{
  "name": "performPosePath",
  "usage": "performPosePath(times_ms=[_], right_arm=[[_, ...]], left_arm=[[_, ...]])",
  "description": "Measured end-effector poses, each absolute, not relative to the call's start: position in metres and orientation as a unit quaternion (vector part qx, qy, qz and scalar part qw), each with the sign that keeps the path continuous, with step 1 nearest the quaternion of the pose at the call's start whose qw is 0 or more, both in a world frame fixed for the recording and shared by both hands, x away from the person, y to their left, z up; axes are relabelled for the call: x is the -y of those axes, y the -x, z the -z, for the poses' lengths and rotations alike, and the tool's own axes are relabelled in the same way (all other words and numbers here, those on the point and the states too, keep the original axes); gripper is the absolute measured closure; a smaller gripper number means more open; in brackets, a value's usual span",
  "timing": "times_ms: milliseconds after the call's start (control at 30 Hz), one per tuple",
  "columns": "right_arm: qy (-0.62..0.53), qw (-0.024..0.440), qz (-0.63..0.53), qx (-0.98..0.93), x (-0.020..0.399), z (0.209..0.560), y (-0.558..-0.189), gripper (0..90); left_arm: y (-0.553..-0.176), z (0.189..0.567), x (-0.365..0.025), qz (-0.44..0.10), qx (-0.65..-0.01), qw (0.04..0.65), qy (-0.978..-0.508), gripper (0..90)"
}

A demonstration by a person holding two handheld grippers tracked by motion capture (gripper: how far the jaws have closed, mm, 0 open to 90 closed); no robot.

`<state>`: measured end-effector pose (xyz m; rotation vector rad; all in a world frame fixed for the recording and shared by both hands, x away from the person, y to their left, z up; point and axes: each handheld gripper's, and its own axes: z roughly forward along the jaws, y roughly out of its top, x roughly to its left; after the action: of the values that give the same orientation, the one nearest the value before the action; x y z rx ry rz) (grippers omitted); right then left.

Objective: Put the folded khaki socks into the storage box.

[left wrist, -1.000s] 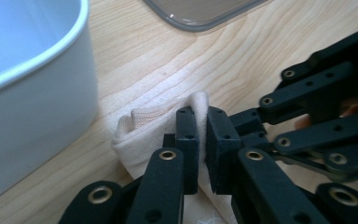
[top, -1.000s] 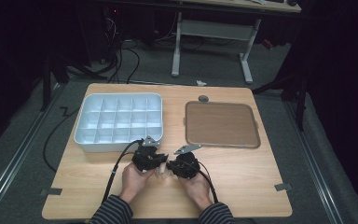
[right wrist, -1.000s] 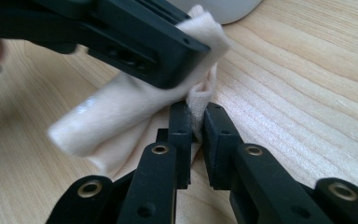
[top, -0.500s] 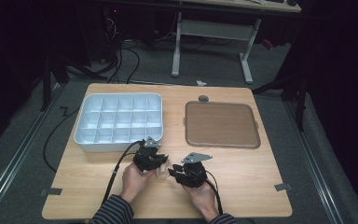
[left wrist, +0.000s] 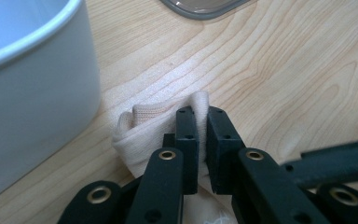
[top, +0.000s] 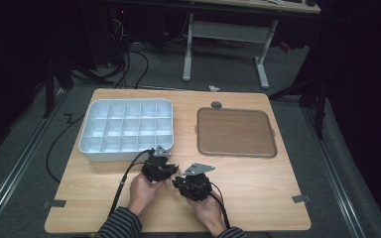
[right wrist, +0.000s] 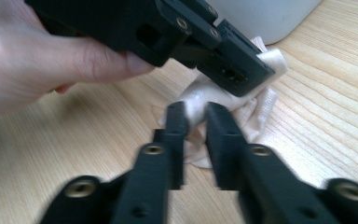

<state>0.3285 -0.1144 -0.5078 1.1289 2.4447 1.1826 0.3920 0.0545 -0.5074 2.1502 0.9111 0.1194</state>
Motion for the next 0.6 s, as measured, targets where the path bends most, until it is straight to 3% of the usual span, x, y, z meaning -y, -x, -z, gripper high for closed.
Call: performPosePath(times_ms=[200, 500, 600], right_arm=[[-0.38, 0.121, -0.374, -0.837, 0.121, 0.517, -0.324, 86.4], [-0.382, 0.116, -0.363, -0.842, 0.126, 0.528, -0.324, 87.5], [-0.385, 0.108, -0.367, -0.84, 0.128, 0.528, -0.326, 87.3]], left_arm=[[-0.392, 0.509, -0.056, -0.049, -0.354, 0.394, -0.847, 84.6], [-0.391, 0.511, -0.056, -0.053, -0.356, 0.401, -0.842, 84.1], [-0.388, 0.508, -0.055, -0.053, -0.348, 0.403, -0.845, 77.8]])
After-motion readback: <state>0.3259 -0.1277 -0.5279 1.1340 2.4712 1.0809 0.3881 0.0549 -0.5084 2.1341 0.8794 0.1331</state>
